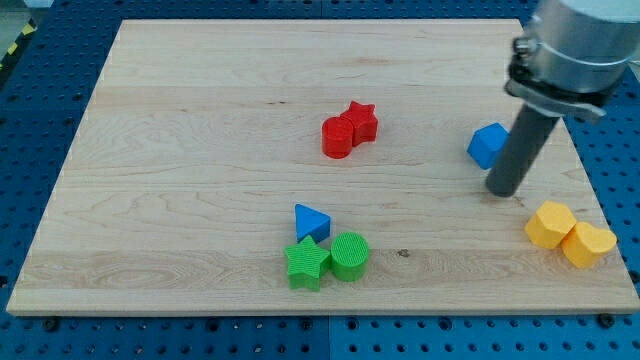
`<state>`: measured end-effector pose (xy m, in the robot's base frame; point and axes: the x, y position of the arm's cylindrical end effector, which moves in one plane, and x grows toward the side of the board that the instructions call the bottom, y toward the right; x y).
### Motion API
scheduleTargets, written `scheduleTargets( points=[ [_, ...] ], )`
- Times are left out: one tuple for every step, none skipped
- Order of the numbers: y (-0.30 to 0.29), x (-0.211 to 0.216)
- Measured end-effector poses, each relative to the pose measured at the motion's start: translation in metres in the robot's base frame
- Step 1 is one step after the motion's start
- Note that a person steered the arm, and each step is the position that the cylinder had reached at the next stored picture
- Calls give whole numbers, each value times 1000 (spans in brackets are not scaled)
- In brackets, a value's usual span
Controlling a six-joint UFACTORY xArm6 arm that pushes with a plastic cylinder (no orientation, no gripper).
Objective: Nudge the blue cube down a bit
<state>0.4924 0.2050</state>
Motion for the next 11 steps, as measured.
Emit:
scheduleTargets(
  points=[
    [15,-1],
    [16,-1],
    [16,-1],
    [20,-7],
    [40,-18],
    [53,-34],
    [49,-72],
    [28,-51],
    [17,-29],
    [18,-30],
    [35,-57]
  ],
)
